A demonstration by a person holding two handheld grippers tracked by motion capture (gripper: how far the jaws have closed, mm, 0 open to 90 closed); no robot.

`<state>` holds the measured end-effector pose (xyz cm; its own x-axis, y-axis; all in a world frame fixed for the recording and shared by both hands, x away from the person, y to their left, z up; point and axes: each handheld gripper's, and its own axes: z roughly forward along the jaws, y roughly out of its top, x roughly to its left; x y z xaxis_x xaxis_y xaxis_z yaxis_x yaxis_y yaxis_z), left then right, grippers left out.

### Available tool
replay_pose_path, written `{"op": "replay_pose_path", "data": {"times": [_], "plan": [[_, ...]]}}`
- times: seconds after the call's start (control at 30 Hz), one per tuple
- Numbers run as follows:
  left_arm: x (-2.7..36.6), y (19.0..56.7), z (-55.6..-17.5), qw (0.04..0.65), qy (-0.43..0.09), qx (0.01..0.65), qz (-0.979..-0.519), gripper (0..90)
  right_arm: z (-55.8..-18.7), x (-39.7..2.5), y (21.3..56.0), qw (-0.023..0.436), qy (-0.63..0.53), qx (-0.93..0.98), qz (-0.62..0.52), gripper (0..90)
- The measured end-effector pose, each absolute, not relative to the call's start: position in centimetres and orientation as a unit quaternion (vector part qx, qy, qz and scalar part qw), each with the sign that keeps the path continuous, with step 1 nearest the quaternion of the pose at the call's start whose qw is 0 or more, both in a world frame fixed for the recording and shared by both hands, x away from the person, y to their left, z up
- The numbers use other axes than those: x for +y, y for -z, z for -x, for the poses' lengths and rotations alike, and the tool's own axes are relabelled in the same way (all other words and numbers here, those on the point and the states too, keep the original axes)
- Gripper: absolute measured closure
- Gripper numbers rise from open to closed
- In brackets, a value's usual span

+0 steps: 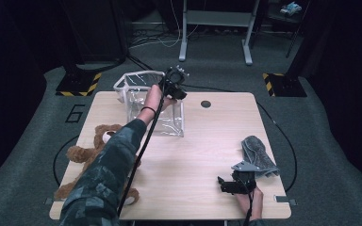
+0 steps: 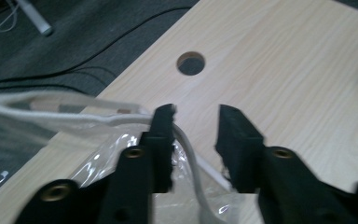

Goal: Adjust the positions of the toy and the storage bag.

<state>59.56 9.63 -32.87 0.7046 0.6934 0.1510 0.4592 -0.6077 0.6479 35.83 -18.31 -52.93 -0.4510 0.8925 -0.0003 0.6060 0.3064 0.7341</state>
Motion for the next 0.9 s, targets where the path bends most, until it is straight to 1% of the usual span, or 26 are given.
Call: {"op": "replay_pose_path", "data": {"times": [0.07,0.13,0.23,0.27,0.37,0.43,0.73,0.9], "plan": [[10.5,33.1,-59.6,0.286,-0.198,0.340,-0.874,52.2,-35.8,-18.3,52.9,0.210,-0.342,0.781,-0.479,9.0],[10.9,33.4,-59.5,0.280,-0.197,0.350,-0.872,53.9,-35.8,-18.3,52.9,0.210,-0.341,0.781,-0.480,9.0],[11.0,33.5,-59.3,0.283,-0.184,0.333,-0.880,73.2,-35.9,-18.3,53.0,0.215,-0.340,0.778,-0.483,9.0],[10.9,33.6,-59.2,0.282,-0.183,0.328,-0.883,77.9,-35.9,-18.3,53.0,0.215,-0.339,0.778,-0.484,8.9],[10.4,33.7,-59.3,0.287,-0.178,0.328,-0.882,84.4,-35.9,-18.3,53.0,0.215,-0.339,0.780,-0.481,8.9],[9.9,33.7,-59.4,0.293,-0.173,0.329,-0.881,86.2,-35.9,-18.3,53.0,0.215,-0.340,0.779,-0.482,8.9],[7.2,33.7,-58.8,0.312,-0.157,0.331,-0.877,86.3,-35.9,-18.4,53.0,0.214,-0.339,0.782,-0.477,9.1],[6.0,33.9,-58.3,0.335,-0.131,0.340,-0.869,86.3,-35.9,-18.4,53.0,0.213,-0.339,0.782,-0.478,9.1]]}}
